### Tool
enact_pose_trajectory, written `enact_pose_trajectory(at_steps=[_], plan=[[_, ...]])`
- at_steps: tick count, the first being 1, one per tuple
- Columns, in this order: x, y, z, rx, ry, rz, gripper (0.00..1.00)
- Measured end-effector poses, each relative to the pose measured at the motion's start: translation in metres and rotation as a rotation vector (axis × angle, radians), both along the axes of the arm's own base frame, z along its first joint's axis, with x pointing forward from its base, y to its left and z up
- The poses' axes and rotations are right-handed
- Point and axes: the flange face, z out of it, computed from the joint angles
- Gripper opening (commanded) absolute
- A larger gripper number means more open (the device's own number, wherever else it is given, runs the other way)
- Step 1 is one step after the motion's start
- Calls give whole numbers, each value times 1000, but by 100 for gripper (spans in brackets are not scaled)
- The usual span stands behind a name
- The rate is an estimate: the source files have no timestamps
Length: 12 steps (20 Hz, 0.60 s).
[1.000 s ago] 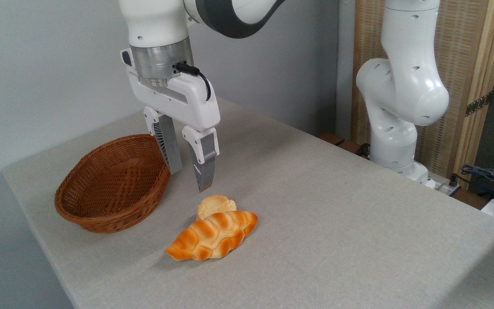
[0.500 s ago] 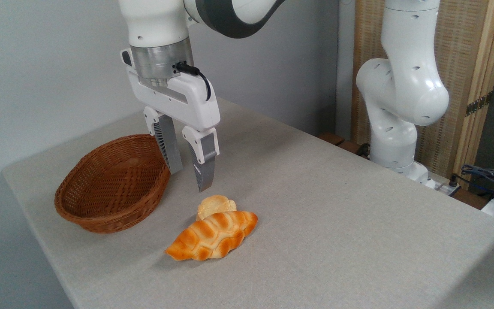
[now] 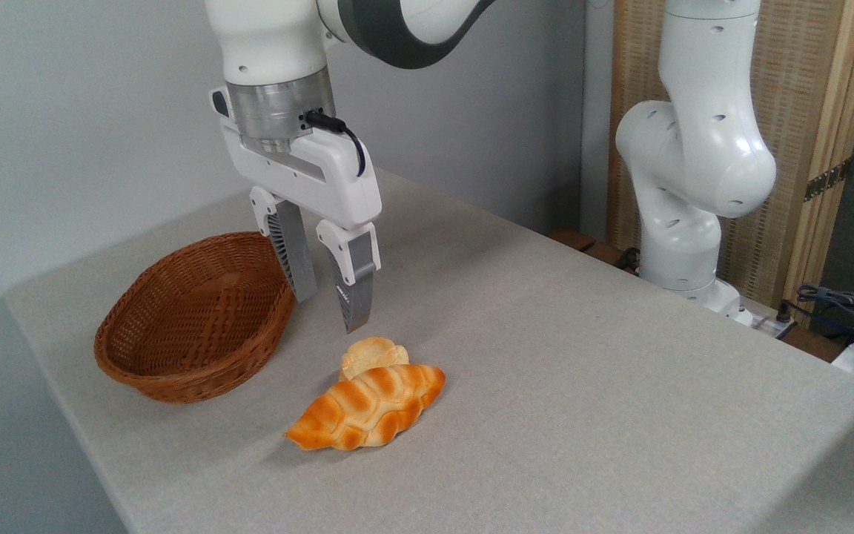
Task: Put bread into the basket
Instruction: 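Lower the gripper onto the croissant and close on its middle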
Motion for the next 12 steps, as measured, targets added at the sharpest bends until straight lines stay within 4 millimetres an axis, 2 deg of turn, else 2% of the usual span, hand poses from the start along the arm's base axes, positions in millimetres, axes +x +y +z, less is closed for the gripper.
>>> enact_pose_trajectory(at_steps=[4,8,12], plan=[[-4,0,-18,3,29,-1,100],[-3,3,-21,3,18,-36,100],[-3,25,-34,6,27,-85,100]])
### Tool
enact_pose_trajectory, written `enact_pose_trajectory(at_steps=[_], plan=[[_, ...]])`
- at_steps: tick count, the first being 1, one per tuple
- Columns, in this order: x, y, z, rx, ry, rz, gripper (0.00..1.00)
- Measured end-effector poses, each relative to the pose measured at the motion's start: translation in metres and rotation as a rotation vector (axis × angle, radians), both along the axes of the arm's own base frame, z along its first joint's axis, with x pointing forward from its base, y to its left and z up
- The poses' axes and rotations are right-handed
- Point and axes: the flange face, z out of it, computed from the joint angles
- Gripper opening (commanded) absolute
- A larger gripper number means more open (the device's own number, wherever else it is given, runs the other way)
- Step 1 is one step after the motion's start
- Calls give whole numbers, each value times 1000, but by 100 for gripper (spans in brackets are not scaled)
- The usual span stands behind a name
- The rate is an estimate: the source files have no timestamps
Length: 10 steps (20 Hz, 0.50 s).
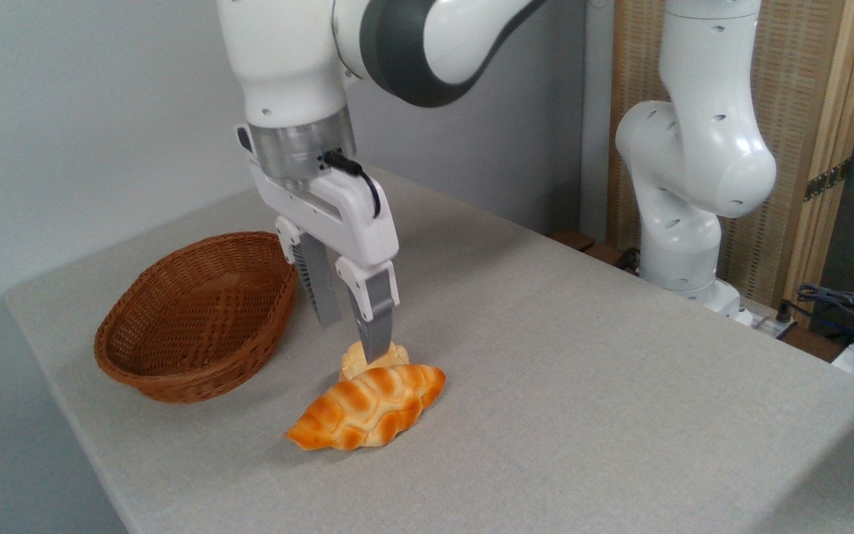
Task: Put bread into the basket
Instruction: 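Lower the gripper onto the croissant and close on its middle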
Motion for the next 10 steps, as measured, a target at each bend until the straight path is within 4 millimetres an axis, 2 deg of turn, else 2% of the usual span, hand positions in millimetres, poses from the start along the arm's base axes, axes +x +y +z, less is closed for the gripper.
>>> enact_pose_trajectory(at_steps=[3,10], plan=[[1,5,-19,5,27,-14,100],[20,4,-57,22,20,-32,100]])
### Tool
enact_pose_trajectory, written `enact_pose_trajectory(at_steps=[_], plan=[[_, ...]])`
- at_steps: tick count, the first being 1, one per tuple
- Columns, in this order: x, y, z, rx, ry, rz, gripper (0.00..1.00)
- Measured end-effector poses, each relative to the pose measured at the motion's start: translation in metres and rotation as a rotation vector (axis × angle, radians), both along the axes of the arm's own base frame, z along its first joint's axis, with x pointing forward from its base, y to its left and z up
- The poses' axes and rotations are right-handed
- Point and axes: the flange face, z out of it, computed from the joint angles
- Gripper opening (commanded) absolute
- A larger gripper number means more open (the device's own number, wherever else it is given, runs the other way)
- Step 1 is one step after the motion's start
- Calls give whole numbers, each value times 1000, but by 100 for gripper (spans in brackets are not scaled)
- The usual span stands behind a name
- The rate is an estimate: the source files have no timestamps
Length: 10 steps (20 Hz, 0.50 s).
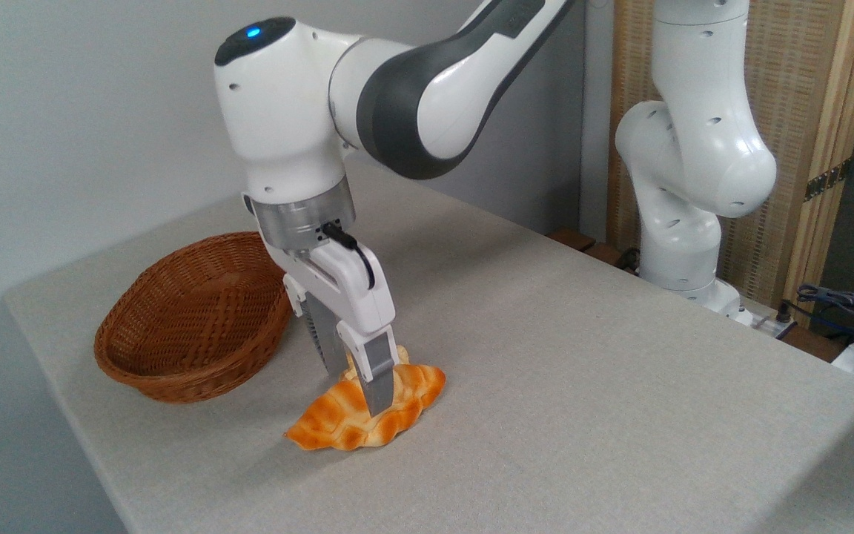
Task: Put bread into the basket
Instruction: 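Lower the gripper onto the croissant and close on its middle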
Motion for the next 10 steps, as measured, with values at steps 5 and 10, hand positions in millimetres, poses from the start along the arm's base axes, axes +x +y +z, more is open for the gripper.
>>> enact_pose_trajectory(at_steps=[5,10], plan=[[6,10,-9,6,-9,16,57],[8,16,-17,11,2,0,38]])
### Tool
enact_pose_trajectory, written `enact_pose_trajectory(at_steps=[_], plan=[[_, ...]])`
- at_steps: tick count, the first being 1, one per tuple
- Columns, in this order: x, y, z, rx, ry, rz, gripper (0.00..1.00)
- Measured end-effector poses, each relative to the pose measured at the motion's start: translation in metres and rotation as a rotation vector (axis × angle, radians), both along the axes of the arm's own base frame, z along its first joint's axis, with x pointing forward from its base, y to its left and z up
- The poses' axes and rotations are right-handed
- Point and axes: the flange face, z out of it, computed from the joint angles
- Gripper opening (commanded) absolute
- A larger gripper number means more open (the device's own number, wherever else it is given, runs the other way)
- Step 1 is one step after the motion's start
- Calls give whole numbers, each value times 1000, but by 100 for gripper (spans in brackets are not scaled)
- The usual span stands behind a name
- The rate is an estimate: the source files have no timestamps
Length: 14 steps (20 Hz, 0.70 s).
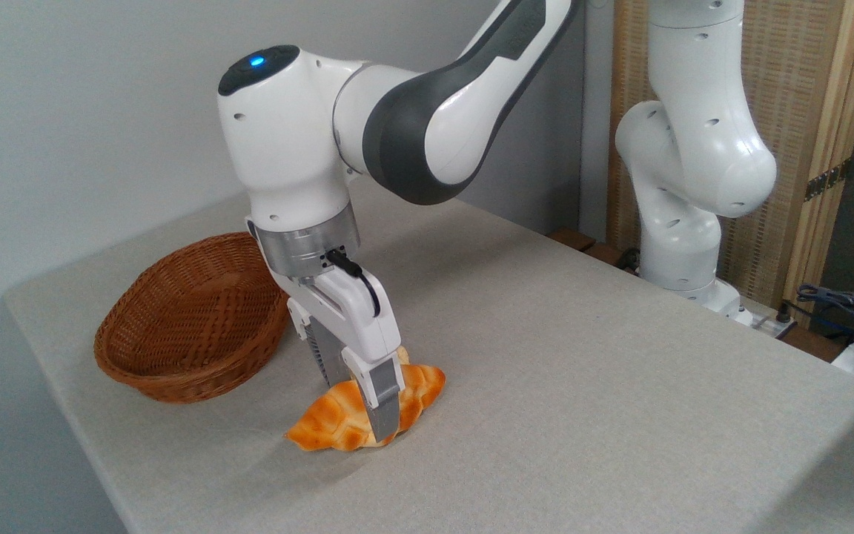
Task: Put bread into the basket
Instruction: 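Lower the gripper onto the croissant and close on its middle, then lift the croissant and carry it over the wicker basket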
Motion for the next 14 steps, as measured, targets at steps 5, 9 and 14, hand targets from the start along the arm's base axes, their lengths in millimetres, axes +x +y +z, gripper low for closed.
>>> enact_pose_trajectory(at_steps=[5,9,14], plan=[[2,-1,-9,4,14,-1,28],[2,-1,-9,5,14,-2,28],[2,-1,-9,5,13,-3,24]])
